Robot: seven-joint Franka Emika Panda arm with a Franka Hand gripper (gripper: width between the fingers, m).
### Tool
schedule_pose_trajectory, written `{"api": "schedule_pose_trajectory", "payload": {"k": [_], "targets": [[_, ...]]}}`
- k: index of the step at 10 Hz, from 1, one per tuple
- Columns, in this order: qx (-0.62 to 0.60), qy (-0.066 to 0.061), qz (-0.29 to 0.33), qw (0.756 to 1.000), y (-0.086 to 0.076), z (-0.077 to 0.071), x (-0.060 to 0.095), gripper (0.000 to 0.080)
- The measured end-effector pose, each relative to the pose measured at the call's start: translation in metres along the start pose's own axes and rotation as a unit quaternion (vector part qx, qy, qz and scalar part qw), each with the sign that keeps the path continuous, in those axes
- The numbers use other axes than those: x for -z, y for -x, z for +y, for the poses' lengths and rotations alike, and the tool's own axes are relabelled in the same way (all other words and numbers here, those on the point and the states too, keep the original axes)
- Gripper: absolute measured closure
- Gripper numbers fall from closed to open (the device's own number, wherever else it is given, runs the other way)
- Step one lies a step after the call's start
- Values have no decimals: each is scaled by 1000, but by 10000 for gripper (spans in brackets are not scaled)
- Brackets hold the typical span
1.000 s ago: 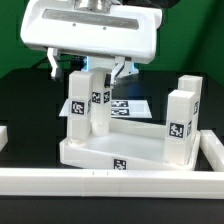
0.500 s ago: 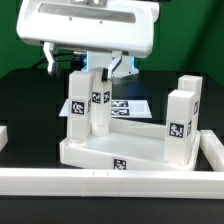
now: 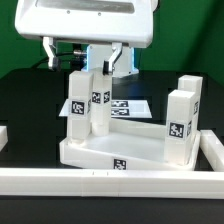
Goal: Assemble desk
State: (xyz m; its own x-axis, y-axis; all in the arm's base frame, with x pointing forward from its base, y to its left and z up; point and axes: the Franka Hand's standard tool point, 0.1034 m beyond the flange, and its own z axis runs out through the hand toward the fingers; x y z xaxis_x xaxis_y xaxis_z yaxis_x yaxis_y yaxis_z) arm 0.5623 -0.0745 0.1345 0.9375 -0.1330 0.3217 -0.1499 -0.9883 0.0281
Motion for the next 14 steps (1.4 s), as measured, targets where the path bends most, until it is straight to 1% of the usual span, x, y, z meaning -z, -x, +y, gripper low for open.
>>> {"api": "schedule_pose_trajectory", "payload": {"k": [1,2,3,4,5,8,9,10,11,14], "targets": [[-2,-11,-44,999,2,-2,-3,150],[0,-17,-81,997,2,0,-4,150],[-1,-16,-98,995,1,4,-8,150],[1,-18,-130,991,5,5,-11,150],[2,-14,-121,992,1,7,-13,150],[3,-13,-123,992,3,6,-15,150],[3,-12,-122,992,2,6,-16,273],[3,-12,-122,992,2,6,-16,413],[3,-12,-122,992,2,6,-16,512],[3,-12,-122,992,2,6,-16,511]]}}
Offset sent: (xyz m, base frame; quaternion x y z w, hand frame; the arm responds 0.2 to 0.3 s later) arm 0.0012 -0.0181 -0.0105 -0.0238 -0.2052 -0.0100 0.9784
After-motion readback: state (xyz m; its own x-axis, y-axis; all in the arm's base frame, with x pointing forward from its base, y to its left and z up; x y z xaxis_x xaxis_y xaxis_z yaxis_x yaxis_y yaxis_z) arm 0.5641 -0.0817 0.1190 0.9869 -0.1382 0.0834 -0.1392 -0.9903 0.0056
